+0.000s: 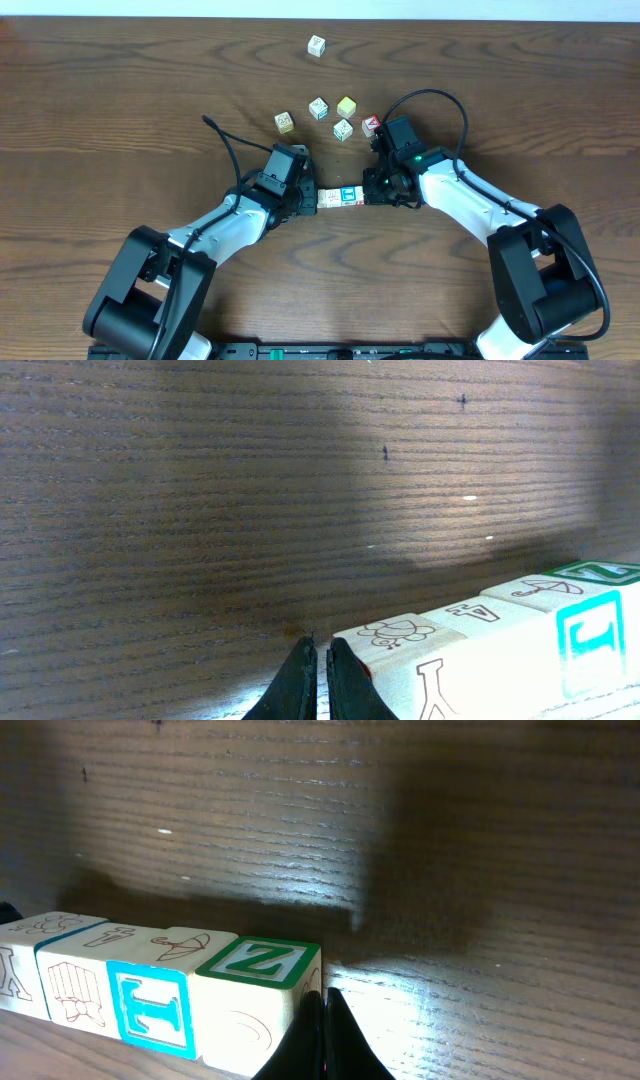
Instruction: Lift 4 blocks
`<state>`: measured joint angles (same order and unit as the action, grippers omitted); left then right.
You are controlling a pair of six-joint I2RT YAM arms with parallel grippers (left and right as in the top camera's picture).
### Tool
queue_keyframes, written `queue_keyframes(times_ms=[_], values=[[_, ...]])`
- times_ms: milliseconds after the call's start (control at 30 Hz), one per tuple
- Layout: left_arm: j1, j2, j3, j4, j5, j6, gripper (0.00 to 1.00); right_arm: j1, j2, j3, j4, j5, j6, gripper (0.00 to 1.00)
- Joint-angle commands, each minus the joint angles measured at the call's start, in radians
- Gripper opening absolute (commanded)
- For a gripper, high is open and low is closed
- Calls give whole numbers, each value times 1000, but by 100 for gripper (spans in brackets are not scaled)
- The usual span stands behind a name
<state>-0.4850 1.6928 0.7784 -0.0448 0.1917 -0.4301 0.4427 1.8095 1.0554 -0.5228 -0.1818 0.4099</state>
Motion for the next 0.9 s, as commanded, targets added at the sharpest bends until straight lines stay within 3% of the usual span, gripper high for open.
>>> queue_keyframes(times_ms=[0, 867], values=[[-1, 6, 18, 1, 2, -18, 7, 16, 9, 1, 13, -19, 2, 1], [-1, 6, 18, 4, 3, -51, 7, 17, 9, 1, 28, -33, 16, 1]])
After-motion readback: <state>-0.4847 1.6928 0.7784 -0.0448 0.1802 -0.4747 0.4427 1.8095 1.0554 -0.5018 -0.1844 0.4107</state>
